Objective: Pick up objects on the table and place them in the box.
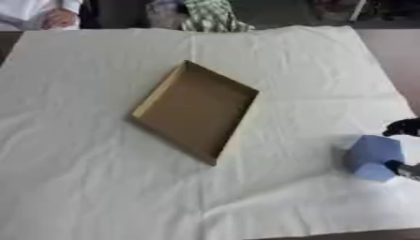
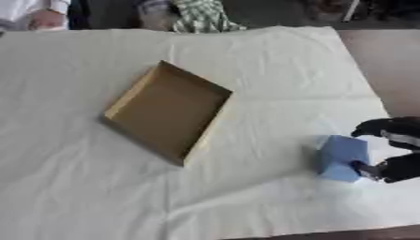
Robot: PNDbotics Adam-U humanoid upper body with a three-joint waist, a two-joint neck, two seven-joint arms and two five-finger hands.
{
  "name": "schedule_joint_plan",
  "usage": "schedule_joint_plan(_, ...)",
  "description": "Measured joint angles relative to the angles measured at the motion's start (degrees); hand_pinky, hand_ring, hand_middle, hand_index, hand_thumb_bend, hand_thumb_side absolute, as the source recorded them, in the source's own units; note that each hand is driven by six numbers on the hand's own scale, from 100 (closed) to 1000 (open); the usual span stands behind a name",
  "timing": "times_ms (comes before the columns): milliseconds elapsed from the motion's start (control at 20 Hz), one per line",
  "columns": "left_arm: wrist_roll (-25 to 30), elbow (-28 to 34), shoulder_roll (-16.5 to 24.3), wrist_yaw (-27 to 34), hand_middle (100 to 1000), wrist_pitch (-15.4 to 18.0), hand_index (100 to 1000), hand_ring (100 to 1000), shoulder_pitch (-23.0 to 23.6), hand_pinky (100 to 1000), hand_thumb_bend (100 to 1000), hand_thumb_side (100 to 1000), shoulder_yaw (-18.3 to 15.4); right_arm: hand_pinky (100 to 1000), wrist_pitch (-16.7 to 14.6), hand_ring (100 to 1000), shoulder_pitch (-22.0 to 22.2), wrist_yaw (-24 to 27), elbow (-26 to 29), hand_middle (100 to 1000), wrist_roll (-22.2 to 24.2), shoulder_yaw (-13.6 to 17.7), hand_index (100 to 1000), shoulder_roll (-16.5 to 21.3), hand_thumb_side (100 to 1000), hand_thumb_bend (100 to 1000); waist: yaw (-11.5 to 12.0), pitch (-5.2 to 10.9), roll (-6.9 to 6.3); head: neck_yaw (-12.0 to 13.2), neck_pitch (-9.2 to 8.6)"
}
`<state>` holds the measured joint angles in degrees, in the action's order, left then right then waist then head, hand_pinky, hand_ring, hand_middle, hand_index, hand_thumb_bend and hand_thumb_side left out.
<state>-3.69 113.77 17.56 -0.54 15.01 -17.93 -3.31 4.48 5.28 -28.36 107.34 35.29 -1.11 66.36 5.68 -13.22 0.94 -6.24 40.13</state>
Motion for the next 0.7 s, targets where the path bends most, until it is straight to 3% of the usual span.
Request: schedule_joint_plan(700,0.24,0.00,-0.01,0.00,625,-0.04,646,900,-0.16,628,347,560,0.01,1000,-0.85,1000,-0.25,1.18,-0.03,1000,1.23,-0.38,1000,0.00,822,214,0.16,-0.15,-0.11,-0.20,-0.06)
